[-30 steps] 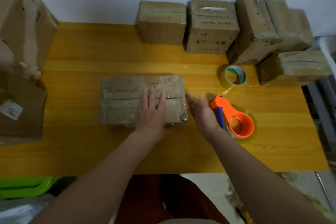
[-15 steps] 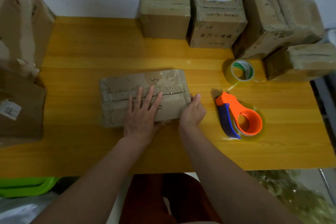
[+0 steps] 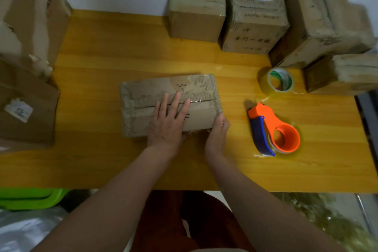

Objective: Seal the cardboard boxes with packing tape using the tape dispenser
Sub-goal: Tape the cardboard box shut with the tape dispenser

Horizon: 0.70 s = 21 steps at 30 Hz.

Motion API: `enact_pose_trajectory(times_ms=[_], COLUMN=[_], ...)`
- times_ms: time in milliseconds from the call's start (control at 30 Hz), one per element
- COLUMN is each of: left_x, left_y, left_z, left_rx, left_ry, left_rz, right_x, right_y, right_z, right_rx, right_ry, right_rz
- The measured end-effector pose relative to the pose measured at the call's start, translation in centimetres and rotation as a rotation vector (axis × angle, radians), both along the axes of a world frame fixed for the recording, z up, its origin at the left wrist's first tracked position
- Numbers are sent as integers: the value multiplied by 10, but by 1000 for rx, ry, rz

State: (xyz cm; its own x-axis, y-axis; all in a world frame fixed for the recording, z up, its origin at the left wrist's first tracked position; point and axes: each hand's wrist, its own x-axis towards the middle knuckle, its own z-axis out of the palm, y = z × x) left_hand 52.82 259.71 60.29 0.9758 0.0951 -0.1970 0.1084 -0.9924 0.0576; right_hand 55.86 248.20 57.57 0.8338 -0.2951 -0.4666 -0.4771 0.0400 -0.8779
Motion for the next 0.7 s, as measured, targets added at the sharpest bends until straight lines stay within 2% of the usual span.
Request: enact_pose_trajectory(times_ms=[67,200,367,433,500,533,600,633,700], left_x=[0,0,-1,0,-9,-18,-41,-53,-68], left_y=[0,1,2,8,16,20,27,30,32], left_z=[0,5,9,13,20,24,28,29,29], left_rx=[-17,-34,-59,-121,-223,-273,-354,-414,-691], left_ry=[-6,24,89,141,90,3,-212,-248,-168], left_rz=[12,13,17,-21,18,110,430,618,967], right_x=[-12,2,16,16,18,19,21,22,23], right_y=[-16,-74,-60,-51,-53,-57,-62,-62,-55], right_z=[-2,3,26,28,34,39,44,47,50], right_rx=[-29,-236,-213,-278,-346,-401,-574,-632,-591], right_ry=[-47,-91,-92,-105,-84,-63,-56,-68,-91], right_rz=[234,779,792,781,791,814,831,816,813])
